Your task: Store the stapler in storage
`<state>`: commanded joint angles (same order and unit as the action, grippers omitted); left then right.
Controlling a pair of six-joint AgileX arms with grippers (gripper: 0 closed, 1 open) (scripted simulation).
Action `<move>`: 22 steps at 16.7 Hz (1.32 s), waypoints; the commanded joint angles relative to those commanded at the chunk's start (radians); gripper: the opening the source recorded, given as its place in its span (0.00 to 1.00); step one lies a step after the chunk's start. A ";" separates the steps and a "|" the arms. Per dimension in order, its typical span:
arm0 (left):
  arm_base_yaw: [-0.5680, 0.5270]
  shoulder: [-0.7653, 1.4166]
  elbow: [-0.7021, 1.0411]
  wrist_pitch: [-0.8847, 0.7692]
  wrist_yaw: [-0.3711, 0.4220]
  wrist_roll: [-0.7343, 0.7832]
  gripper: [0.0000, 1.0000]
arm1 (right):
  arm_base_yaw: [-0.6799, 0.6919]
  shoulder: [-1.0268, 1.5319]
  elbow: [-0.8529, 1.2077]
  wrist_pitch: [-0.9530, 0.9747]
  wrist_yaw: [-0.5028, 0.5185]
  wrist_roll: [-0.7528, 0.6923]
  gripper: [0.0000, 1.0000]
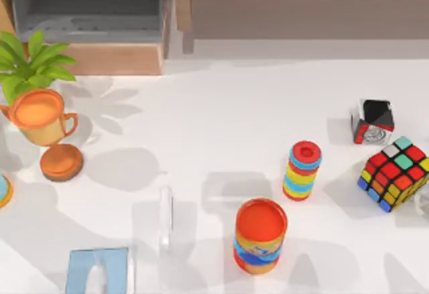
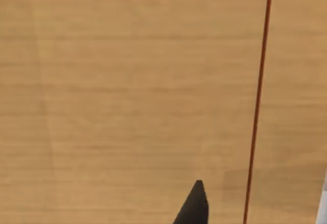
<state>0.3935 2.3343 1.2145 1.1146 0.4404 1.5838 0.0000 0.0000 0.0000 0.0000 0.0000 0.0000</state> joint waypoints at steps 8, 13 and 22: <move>0.000 0.000 0.000 0.000 0.000 0.000 0.00 | 0.000 0.000 0.000 0.000 0.000 0.000 1.00; 0.004 0.009 -0.001 -0.009 0.000 -0.005 0.00 | 0.000 0.000 0.000 0.000 0.000 0.000 1.00; 0.069 -0.110 -0.263 0.127 0.064 -0.002 0.00 | 0.000 0.000 0.000 0.000 0.000 0.000 1.00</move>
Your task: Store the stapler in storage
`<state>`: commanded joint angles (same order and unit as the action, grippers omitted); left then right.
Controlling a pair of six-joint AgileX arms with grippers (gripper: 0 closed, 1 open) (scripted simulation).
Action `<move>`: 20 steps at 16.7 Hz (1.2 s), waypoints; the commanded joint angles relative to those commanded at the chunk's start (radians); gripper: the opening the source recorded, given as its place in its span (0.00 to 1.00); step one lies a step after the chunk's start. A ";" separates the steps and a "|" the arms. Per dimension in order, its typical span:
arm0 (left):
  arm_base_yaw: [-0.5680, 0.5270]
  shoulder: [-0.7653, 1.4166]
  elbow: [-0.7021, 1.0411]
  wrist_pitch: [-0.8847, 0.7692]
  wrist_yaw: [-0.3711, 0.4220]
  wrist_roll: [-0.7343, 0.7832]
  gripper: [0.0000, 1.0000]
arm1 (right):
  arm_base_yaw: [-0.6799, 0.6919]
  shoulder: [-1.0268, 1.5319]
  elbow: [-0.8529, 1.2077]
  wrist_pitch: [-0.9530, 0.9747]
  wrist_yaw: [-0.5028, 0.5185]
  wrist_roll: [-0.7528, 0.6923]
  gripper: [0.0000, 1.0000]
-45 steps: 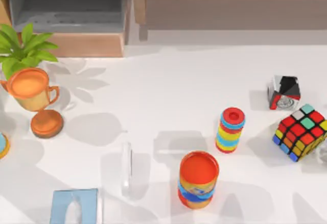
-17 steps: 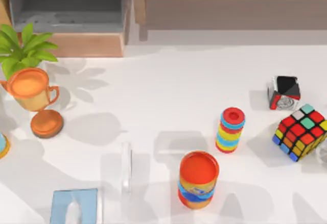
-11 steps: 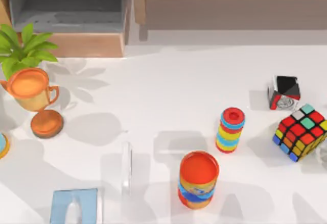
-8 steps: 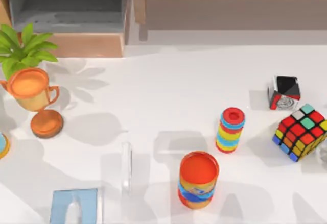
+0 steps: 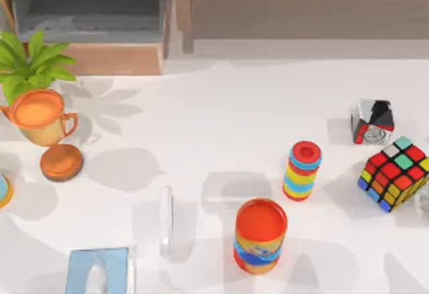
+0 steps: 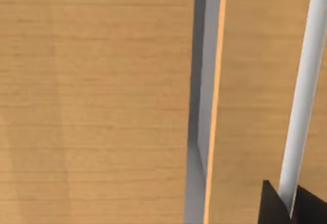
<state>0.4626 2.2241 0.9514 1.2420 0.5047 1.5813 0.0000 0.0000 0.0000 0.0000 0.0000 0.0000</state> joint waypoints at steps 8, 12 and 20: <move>0.024 -0.027 -0.051 0.038 0.025 0.001 0.00 | 0.000 0.000 0.000 0.000 0.000 0.000 1.00; 0.062 -0.069 -0.191 0.093 0.061 0.004 0.00 | 0.000 0.000 0.000 0.000 0.000 0.000 1.00; 0.091 -0.105 -0.254 0.144 0.095 0.007 0.00 | 0.000 0.000 0.000 0.000 0.000 0.000 1.00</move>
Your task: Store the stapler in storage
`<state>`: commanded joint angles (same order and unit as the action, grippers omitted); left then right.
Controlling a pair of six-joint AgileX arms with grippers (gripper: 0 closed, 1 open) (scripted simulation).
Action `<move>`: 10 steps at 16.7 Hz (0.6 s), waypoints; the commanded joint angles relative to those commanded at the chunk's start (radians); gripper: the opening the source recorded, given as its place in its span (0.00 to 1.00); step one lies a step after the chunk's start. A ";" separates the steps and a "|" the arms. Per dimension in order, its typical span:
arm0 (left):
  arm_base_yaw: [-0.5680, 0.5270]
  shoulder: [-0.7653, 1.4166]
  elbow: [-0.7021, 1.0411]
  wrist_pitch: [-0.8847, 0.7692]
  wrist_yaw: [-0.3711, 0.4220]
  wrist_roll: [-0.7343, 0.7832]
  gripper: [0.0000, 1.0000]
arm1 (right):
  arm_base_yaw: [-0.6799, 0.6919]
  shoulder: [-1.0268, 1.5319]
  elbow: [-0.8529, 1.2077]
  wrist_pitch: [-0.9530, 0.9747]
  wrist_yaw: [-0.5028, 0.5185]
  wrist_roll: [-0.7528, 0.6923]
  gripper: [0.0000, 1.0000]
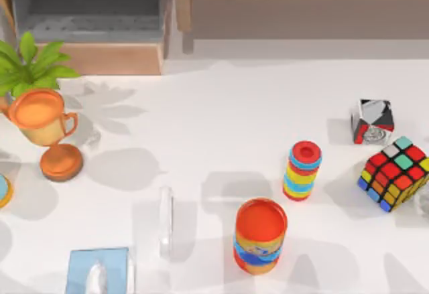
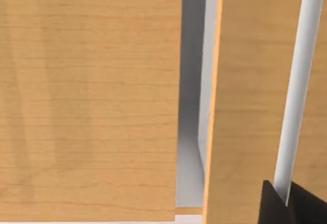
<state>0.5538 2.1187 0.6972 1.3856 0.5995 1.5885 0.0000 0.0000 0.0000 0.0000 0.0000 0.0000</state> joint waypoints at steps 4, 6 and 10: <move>0.059 -0.039 -0.098 0.058 0.057 0.005 0.00 | 0.000 0.000 0.000 0.000 0.000 0.000 1.00; 0.096 -0.064 -0.168 0.094 0.096 0.006 0.00 | 0.000 0.000 0.000 0.000 0.000 0.000 1.00; 0.125 -0.083 -0.212 0.121 0.124 0.007 0.00 | 0.000 0.000 0.000 0.000 0.000 0.000 1.00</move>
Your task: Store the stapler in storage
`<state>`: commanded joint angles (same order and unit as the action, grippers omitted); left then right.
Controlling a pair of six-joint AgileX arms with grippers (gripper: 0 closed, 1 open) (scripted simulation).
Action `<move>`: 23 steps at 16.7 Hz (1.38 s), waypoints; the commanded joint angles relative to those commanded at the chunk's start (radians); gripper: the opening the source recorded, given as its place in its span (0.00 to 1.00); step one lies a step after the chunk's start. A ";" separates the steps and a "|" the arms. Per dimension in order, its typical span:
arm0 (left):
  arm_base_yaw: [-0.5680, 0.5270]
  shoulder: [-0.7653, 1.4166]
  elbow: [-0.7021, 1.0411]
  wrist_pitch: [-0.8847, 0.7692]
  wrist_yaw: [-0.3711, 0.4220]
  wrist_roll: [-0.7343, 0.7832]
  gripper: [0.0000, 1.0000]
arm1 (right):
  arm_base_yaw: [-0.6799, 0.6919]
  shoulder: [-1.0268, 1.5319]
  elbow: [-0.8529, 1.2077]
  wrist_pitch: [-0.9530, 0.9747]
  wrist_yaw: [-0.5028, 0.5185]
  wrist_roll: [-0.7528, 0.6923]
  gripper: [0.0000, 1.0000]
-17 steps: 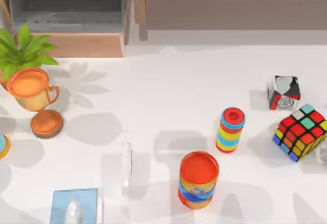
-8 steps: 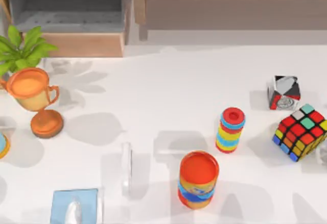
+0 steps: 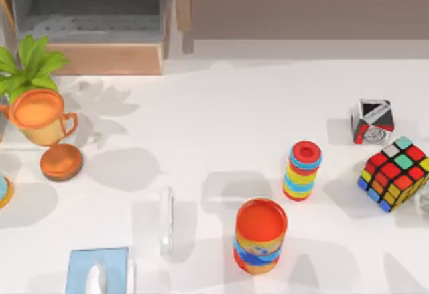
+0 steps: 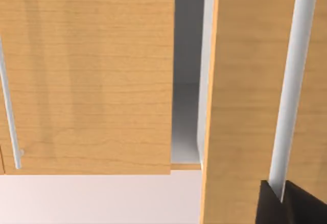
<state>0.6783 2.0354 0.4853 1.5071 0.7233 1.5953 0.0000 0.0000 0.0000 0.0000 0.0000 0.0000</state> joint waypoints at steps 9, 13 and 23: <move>0.000 0.000 0.000 0.000 0.000 0.000 0.53 | 0.000 0.000 0.000 0.000 0.000 0.000 1.00; 0.000 0.000 0.000 0.000 0.000 0.000 0.83 | 0.000 0.000 0.000 0.000 0.000 0.000 1.00; 0.000 0.000 0.000 0.000 0.000 0.000 1.00 | 0.000 0.000 0.000 0.000 0.000 0.000 1.00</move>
<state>0.6783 2.0354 0.4853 1.5071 0.7233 1.5953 0.0000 0.0000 0.0000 0.0000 0.0000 0.0000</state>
